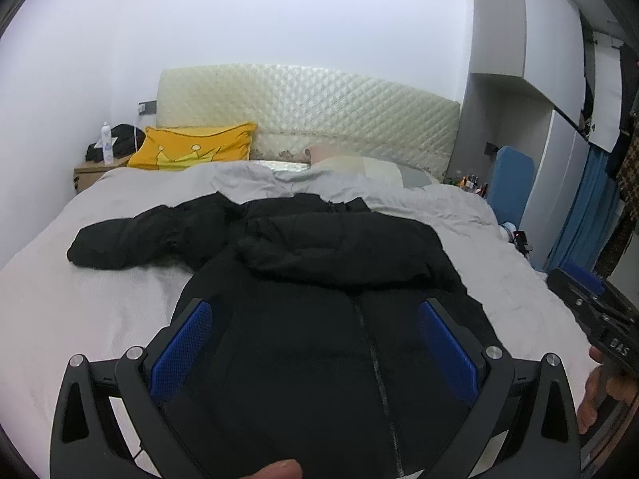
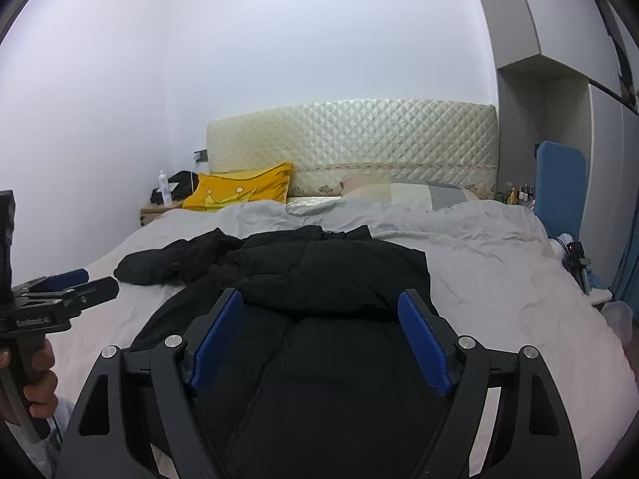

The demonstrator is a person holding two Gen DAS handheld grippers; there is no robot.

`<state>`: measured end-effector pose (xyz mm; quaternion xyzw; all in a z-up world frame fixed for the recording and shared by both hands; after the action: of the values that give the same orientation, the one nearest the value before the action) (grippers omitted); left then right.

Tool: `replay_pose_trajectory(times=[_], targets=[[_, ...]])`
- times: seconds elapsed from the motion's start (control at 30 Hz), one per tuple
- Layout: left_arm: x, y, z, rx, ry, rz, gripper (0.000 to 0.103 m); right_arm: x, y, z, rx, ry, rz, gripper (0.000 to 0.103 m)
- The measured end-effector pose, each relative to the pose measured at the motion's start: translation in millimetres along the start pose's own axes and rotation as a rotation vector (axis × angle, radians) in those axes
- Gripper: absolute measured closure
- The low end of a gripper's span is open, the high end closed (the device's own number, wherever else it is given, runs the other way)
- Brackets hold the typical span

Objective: Fold large clothes
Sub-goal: 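Lay the sleeve on the jacket body and open the right gripper, then move the left gripper to the cuff of the other black sleeve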

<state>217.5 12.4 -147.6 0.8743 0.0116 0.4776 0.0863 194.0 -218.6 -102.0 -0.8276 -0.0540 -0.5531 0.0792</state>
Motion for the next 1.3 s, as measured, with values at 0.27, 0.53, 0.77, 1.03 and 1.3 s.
replay_pose_trajectory(times=[0.27, 0.53, 0.77, 1.03, 1.3], targets=[[-19.8, 1.6, 9.8, -0.001, -0.027, 0.003, 0.0, -37.9, 7.7, -6.3, -0.035, -0.011, 0.022, 0.022], [-13.4, -7.3, 32.7, 0.029, -0.055, 0.045, 0.0, -49.0, 17.2, 2.4, -0.06, -0.01, 0.038, 0.019], [18.7, -36.6, 46.4, 0.071, -0.038, 0.071, 0.0, -53.8, 21.1, 6.0, -0.048, 0.0, 0.055, 0.016], [71.4, -102.6, 60.4, 0.15, 0.005, 0.095, 0.0, -58.6, 22.9, 13.9, -0.051, -0.022, 0.067, 0.015], [95.0, -193.4, 83.6, 0.236, -0.005, 0.071, 0.0, -60.6, 19.3, 17.8, -0.064, -0.036, 0.072, 0.014]])
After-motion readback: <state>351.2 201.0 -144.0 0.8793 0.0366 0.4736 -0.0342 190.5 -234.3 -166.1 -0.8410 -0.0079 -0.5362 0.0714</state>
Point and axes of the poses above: each gripper's, at about its wrist camera, not at the fingertips, and z roughly the way its jaws point, y to its right, x to its top, the point moved 5 cm from there along z, roughly the way its jaws point, and after that the axes turned 2 degrees about -z, right-handed, at the moved point
